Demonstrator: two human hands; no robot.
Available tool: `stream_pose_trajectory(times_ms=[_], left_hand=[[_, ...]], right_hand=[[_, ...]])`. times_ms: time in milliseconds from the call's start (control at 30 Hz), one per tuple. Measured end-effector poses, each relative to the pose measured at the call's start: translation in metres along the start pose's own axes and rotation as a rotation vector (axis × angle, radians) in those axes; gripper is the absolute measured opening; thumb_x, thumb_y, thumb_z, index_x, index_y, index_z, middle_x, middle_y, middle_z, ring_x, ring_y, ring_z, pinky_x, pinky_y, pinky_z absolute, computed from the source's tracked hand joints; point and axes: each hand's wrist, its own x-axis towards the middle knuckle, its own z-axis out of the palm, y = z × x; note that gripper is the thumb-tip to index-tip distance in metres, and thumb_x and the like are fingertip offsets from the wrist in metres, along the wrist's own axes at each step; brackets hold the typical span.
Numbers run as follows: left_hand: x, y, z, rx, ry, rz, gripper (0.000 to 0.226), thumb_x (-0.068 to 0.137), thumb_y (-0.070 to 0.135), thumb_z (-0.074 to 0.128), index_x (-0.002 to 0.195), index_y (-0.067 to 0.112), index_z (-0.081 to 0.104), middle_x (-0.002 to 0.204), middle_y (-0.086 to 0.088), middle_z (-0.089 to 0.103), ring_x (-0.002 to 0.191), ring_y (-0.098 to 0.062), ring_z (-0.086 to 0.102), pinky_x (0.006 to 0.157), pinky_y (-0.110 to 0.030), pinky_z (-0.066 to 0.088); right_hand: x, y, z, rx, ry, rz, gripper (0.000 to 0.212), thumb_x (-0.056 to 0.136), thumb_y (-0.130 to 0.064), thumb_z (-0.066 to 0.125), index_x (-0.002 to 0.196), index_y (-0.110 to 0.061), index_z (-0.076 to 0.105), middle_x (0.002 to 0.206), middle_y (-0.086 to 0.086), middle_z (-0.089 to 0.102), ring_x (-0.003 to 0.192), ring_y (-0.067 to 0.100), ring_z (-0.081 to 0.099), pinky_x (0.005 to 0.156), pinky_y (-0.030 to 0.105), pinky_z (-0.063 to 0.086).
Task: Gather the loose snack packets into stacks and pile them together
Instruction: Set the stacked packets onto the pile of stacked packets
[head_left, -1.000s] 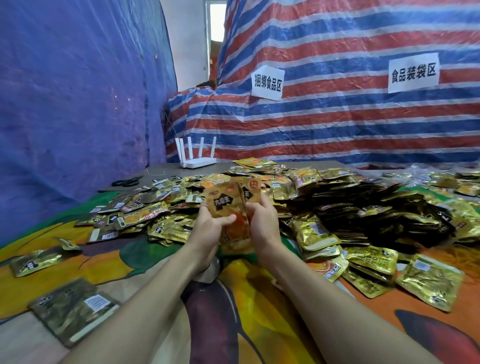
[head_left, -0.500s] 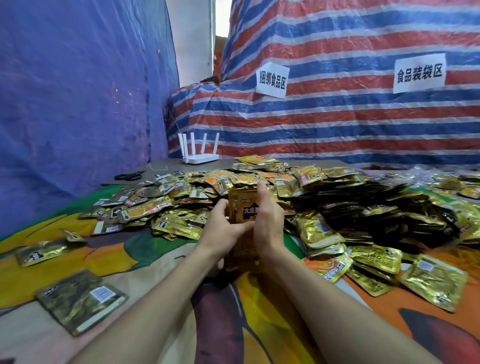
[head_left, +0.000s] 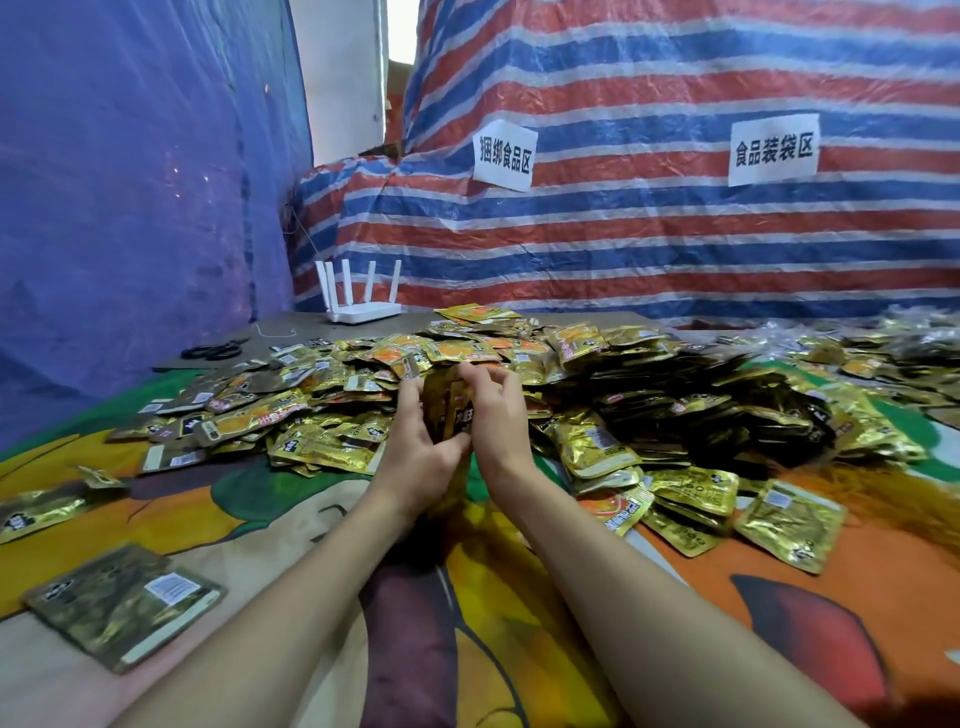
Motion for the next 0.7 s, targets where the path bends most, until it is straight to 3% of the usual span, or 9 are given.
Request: stream_pose_trajectory(times_ms=[100,167,267,333,433,533,633,700], left_hand=[[-0.004,0.003,0.002,0.02,-0.051,0.031,0.057,0.069,0.009,0.075,0.116,0.031,0.05,0.106,-0.011,0.068,0.094,-0.016,0.068,0.082,-0.034,0.057],[-0.006,0.002,0.003,0.021,-0.121,0.018,0.063,0.072,-0.003,0.081,0.124,0.022,0.054,0.108,-0.007,0.069,0.097,-0.014,0.067,0.084,-0.027,0.055],[-0.01,0.003,0.007,0.058,-0.151,0.034,0.053,0.078,-0.014,0.074,0.113,0.024,0.058,0.097,0.004,0.07,0.084,0.001,0.067,0.076,-0.018,0.052],[-0.011,0.004,0.008,0.101,-0.139,0.061,0.05,0.082,-0.017,0.068,0.105,0.026,0.058,0.092,0.002,0.069,0.075,0.005,0.065,0.069,-0.013,0.051],[-0.012,0.005,0.008,0.121,-0.154,0.098,0.042,0.085,-0.012,0.069,0.101,0.025,0.056,0.084,-0.003,0.063,0.066,0.002,0.061,0.065,-0.012,0.049],[-0.013,0.006,0.007,0.122,-0.169,0.149,0.045,0.085,-0.014,0.068,0.103,0.024,0.054,0.081,-0.015,0.057,0.071,-0.013,0.06,0.066,-0.017,0.049],[-0.015,0.009,0.006,0.103,-0.174,0.178,0.065,0.083,-0.012,0.07,0.11,0.045,0.053,0.084,-0.032,0.054,0.073,-0.026,0.057,0.066,-0.024,0.049],[-0.016,0.011,0.006,0.125,-0.195,0.186,0.063,0.077,0.001,0.072,0.106,0.053,0.052,0.086,-0.033,0.052,0.071,-0.027,0.054,0.067,-0.034,0.047]], right_hand=[[-0.003,-0.008,-0.004,-0.157,0.033,-0.04,0.025,0.098,-0.035,0.058,0.114,-0.015,0.058,0.103,0.003,0.065,0.094,0.013,0.065,0.069,0.02,0.05],[-0.011,-0.014,-0.013,-0.262,-0.002,-0.087,0.028,0.101,-0.038,0.054,0.116,-0.016,0.06,0.104,0.0,0.066,0.096,0.011,0.064,0.071,0.02,0.048],[-0.025,-0.027,-0.042,-0.449,-0.045,-0.148,0.032,0.098,-0.041,0.057,0.119,-0.018,0.06,0.111,0.0,0.064,0.102,0.013,0.063,0.078,0.023,0.05],[-0.03,-0.039,-0.07,-0.625,-0.034,-0.164,0.026,0.095,-0.034,0.061,0.115,-0.018,0.062,0.111,0.001,0.064,0.1,0.014,0.062,0.078,0.026,0.05],[-0.035,-0.064,-0.12,-0.906,-0.017,-0.156,0.018,0.09,-0.026,0.063,0.105,-0.018,0.07,0.099,-0.001,0.07,0.094,0.016,0.066,0.082,0.035,0.055],[-0.035,-0.087,-0.175,-1.19,0.054,-0.067,0.012,0.084,-0.025,0.064,0.091,-0.023,0.072,0.091,0.0,0.072,0.088,0.022,0.068,0.081,0.04,0.058],[-0.029,-0.104,-0.23,-1.516,0.145,0.071,0.011,0.081,-0.018,0.061,0.084,-0.02,0.071,0.082,0.005,0.07,0.077,0.026,0.066,0.073,0.037,0.058],[-0.027,-0.111,-0.262,-1.648,0.195,0.146,0.011,0.082,-0.016,0.061,0.086,-0.017,0.072,0.081,0.006,0.069,0.077,0.026,0.066,0.074,0.038,0.059]])
